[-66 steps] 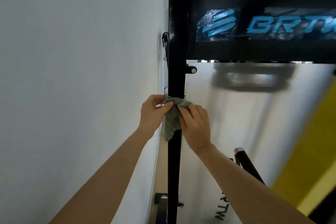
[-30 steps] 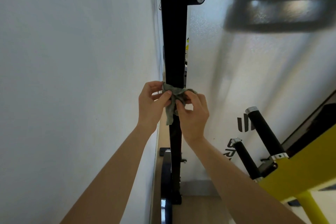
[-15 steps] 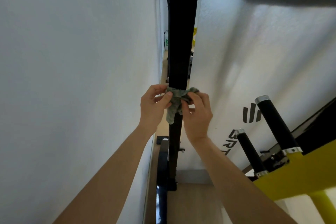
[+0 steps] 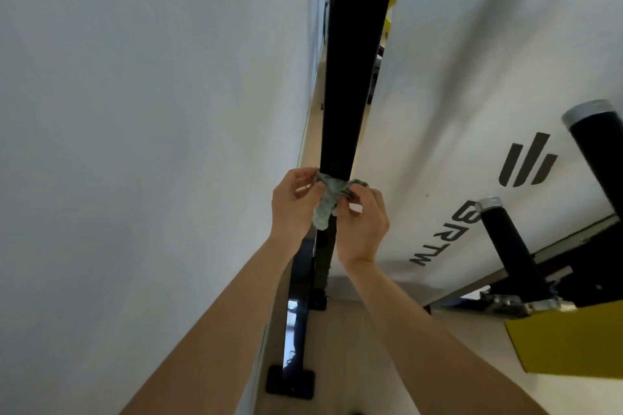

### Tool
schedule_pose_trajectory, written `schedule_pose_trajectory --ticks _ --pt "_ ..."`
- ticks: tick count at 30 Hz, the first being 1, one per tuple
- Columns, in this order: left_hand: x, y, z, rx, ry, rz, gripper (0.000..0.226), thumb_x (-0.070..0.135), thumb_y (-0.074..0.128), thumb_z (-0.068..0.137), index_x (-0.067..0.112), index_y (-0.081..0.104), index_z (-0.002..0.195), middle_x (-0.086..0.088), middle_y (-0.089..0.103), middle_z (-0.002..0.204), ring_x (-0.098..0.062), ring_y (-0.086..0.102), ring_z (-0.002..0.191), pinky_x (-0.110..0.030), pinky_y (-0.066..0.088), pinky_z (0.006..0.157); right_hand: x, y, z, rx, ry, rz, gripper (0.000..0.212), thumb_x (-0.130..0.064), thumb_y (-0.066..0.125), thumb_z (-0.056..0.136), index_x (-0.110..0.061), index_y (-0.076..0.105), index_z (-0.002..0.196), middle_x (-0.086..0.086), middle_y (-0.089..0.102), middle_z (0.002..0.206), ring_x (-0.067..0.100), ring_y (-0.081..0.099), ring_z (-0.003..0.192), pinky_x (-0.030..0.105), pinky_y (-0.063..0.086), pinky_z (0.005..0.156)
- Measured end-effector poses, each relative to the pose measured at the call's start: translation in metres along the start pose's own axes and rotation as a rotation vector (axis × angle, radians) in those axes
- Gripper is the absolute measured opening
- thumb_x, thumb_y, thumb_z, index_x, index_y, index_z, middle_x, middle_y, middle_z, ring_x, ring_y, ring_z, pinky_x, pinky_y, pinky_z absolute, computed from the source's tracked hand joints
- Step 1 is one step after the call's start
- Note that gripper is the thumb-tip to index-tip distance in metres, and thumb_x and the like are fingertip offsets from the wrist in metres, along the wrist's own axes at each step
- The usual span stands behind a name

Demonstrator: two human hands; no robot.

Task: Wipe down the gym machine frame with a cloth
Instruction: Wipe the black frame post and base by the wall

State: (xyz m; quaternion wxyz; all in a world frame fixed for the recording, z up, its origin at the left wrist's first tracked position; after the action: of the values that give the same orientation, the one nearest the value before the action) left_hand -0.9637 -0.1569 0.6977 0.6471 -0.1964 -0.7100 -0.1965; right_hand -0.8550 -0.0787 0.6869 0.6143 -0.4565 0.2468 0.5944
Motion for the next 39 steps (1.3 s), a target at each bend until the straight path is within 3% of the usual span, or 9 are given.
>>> schedule_pose_trajectory --ticks 7,13,19,22,25,27,31,36,39 --pt "-0.103 -0.004 0.01 -0.002 -0.043 -0.026 0.022 0.01 0.071 0.091 0.016 0.069 0.112 -0.005 0.075 0.109 -0.024 0.073 0.103 -0.051 0.059 0.091 0.073 0.023 -0.038 -0.022 -0.057 -0.07 0.015 0.006 0.076 0.081 0.001 0.074 0.094 0.012 0.069 0.093 0.015 0.063 0.076 0.002 0.049 0.075" --pt "-0.183 -0.008 0.02 -0.04 -0.073 0.029 0.021 0.013 0.074 0.091 0.021 0.068 0.11 -0.003 0.074 0.109 -0.02 0.072 0.102 -0.049 0.059 0.092 0.138 0.038 -0.07 -0.043 -0.06 -0.148 0.009 0.004 0.076 0.081 0.001 0.076 0.09 0.013 0.07 0.09 0.02 0.064 0.074 0.026 0.057 0.069" --pt "-0.261 -0.007 0.024 -0.027 0.025 0.002 0.018 0.014 0.073 0.093 0.015 0.066 0.11 -0.005 0.074 0.107 -0.021 0.074 0.097 -0.048 0.061 0.087 0.172 0.054 -0.089 0.013 -0.38 -0.137 0.009 -0.007 0.07 0.087 -0.001 0.076 0.089 0.012 0.068 0.093 0.023 0.061 0.085 0.013 0.049 0.076" --pt "-0.294 -0.008 0.026 0.017 0.082 -0.018 0.015 0.014 0.072 0.094 0.025 0.068 0.103 0.0 0.075 0.103 -0.018 0.074 0.096 -0.042 0.062 0.086 0.202 0.063 -0.105 -0.037 -0.519 -0.186 0.013 -0.009 0.066 0.088 -0.001 0.076 0.088 0.013 0.07 0.089 0.022 0.06 0.082 0.012 0.047 0.078" --pt "-0.327 -0.01 0.031 0.017 0.104 -0.024 0.014 0.017 0.074 0.092 0.027 0.069 0.1 0.009 0.075 0.096 -0.011 0.073 0.091 -0.029 0.061 0.079 0.253 0.073 -0.126 -0.083 -0.439 -0.207 0.009 -0.001 0.071 0.087 0.003 0.077 0.091 0.016 0.07 0.088 0.031 0.065 0.076 0.037 0.059 0.065" --pt "-0.352 -0.013 0.036 0.013 0.114 -0.011 0.014 0.014 0.075 0.09 0.024 0.07 0.099 0.008 0.075 0.094 -0.009 0.073 0.089 -0.026 0.06 0.077 0.285 0.082 -0.141 -0.092 -0.354 -0.17 0.011 0.004 0.072 0.085 0.003 0.076 0.095 0.016 0.069 0.091 0.031 0.066 0.077 0.045 0.06 0.064" --pt "-0.409 -0.016 0.045 -0.003 0.159 0.036 0.018 0.011 0.076 0.09 0.027 0.07 0.094 0.005 0.075 0.093 -0.013 0.073 0.089 -0.031 0.061 0.08 0.337 0.104 -0.17 -0.052 -0.277 -0.086 0.012 0.003 0.072 0.086 0.0 0.075 0.098 0.01 0.067 0.093 0.022 0.064 0.075 0.041 0.06 0.064" --pt "-0.487 -0.022 0.051 -0.018 0.192 0.106 0.019 0.008 0.073 0.091 0.027 0.07 0.094 0.005 0.074 0.091 -0.008 0.071 0.086 -0.024 0.057 0.077 0.404 0.116 -0.205 -0.025 -0.293 -0.062 0.011 0.003 0.075 0.083 -0.002 0.077 0.093 0.007 0.07 0.089 0.013 0.061 0.068 0.024 0.056 0.068" --pt "-0.531 -0.019 0.048 -0.012 0.217 0.188 0.019 0.011 0.069 0.093 0.028 0.068 0.102 0.006 0.074 0.096 -0.004 0.071 0.09 -0.02 0.057 0.081 0.447 0.122 -0.227 -0.086 -0.316 -0.06 0.008 0.004 0.077 0.083 0.0 0.078 0.09 0.007 0.071 0.086 0.015 0.064 0.07 0.024 0.055 0.071"
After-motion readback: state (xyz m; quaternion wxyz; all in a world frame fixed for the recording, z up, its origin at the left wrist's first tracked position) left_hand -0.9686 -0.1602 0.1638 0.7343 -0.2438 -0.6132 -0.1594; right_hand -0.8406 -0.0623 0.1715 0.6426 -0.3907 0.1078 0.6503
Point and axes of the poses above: each hand's wrist, its own z-axis towards the middle knuckle, its own y-axis out of the palm, x = y × z, the point moved 4 cm from there along z, towards the middle knuckle
